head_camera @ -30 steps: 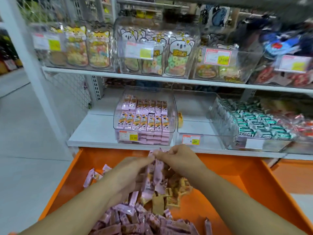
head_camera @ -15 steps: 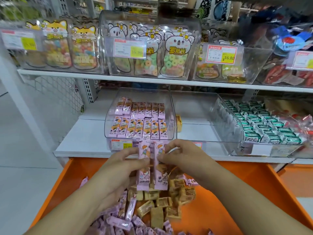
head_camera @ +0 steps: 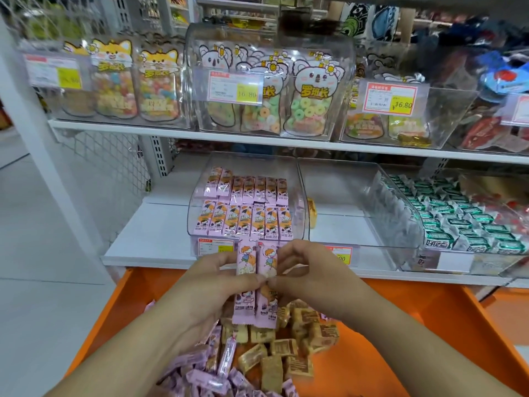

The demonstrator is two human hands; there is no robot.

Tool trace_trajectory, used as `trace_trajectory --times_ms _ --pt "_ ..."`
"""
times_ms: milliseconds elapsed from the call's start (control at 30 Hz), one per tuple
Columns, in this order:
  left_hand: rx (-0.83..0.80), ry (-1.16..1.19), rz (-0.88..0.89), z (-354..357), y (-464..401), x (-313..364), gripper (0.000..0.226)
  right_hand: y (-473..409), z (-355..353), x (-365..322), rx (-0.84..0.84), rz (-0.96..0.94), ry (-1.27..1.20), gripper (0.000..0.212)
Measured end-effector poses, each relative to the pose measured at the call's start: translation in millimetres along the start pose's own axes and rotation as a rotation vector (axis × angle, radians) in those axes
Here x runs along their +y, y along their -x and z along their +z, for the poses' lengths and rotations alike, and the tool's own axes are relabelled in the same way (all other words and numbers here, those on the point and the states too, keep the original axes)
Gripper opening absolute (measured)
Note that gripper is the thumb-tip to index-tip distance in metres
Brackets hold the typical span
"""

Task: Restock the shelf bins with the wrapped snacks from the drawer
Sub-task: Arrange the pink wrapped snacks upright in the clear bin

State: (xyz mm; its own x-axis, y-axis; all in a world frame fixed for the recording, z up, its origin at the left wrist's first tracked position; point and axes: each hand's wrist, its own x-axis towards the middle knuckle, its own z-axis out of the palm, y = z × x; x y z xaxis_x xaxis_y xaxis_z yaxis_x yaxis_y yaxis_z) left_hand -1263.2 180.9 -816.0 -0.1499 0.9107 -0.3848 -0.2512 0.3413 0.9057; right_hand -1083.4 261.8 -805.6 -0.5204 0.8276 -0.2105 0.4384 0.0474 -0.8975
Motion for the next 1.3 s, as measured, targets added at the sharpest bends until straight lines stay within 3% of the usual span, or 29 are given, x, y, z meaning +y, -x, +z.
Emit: trace_trajectory --times_ms 133,233,633,733,800,900,933,1067,1133,1233,1300 --pt "0.036 0.012 0.022 0.0 5.7 4.7 0.028 10.0 3.7 -2.0 0.014 -0.142 0.192 0.077" --pt "0.039 0.008 0.033 1.7 8.0 6.1 0.023 13.6 7.7 -2.7 -0.023 -0.359 0.41 0.093" --pt "-0.032 -0.099 0.096 -4.1 4.2 5.2 0.024 11.3 18.8 -6.5 -0.019 -0.41 0.482 0.105" --pt "-0.047 -0.136 0.084 -7.0 1.1 7.4 0.023 7.3 18.1 -7.6 0.012 -0.433 0.475 0.1" --pt "-0.04 -0.136 0.085 -10.2 -0.8 8.9 0.032 4.8 18.0 -7.8 0.04 -0.456 0.465 0.094" --pt "-0.013 -0.14 0.099 -12.4 -2.6 12.5 0.086 1.0 19.8 -7.9 0.062 -0.473 0.457 0.092" --pt "-0.014 -0.138 0.106 -13.9 -3.2 13.3 0.088 -0.1 21.1 -8.3 0.059 -0.472 0.458 0.095" --pt "-0.04 -0.155 0.109 -21.1 -8.1 10.0 0.071 -3.7 24.2 -7.3 0.02 -0.44 0.444 0.113" --pt "-0.062 -0.192 0.09 -22.6 -6.5 10.3 0.052 -5.3 23.6 -5.5 0.018 -0.432 0.446 0.112" --pt "-0.102 -0.197 0.048 -24.5 -11.2 8.8 0.06 -9.2 22.5 -3.0 0.03 -0.431 0.409 0.108" --pt "-0.083 -0.198 0.067 -25.6 -13.1 9.8 0.04 -12.5 22.9 -2.4 0.041 -0.437 0.399 0.107"
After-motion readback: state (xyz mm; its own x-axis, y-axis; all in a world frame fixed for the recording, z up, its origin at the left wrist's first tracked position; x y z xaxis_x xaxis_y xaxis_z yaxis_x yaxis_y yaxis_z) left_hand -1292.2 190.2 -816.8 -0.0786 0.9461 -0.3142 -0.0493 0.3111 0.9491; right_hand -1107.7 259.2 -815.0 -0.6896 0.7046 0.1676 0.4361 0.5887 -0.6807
